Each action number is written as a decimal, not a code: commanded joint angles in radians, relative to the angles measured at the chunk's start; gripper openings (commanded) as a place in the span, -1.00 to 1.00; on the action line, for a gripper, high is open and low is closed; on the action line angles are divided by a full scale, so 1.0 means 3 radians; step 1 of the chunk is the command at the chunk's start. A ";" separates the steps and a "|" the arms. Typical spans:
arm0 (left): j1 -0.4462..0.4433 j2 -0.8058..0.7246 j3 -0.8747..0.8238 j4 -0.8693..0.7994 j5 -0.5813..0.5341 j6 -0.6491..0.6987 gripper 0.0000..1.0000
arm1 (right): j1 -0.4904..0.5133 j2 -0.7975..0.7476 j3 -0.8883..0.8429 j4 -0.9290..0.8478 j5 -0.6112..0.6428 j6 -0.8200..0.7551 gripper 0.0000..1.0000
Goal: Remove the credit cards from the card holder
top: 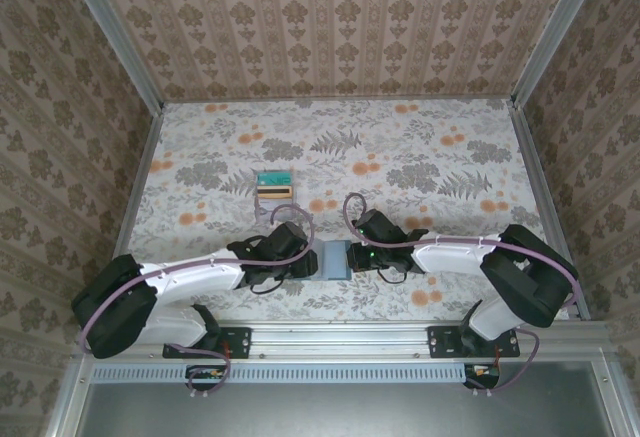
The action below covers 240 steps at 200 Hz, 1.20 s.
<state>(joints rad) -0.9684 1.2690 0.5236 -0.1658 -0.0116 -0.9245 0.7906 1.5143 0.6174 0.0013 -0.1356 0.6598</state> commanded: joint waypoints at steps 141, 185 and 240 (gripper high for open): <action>-0.0181 -0.0186 0.0179 -0.0099 -0.0022 0.0212 0.91 | 0.0039 0.0071 0.0033 0.0028 0.0007 0.0051 -0.77; -0.0231 -0.0094 0.0251 -0.0083 0.0002 0.0268 0.91 | 0.0036 0.0069 0.0038 0.0027 0.0006 0.0052 -0.77; -0.0234 0.0030 0.0300 -0.0114 0.0005 0.0275 1.00 | 0.0039 0.0062 0.0045 0.0006 0.0022 0.0051 -0.74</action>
<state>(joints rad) -1.0336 1.2697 0.5816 -0.1802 -0.0059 -0.8616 0.7959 1.5227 0.6174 0.0017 -0.1356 0.6628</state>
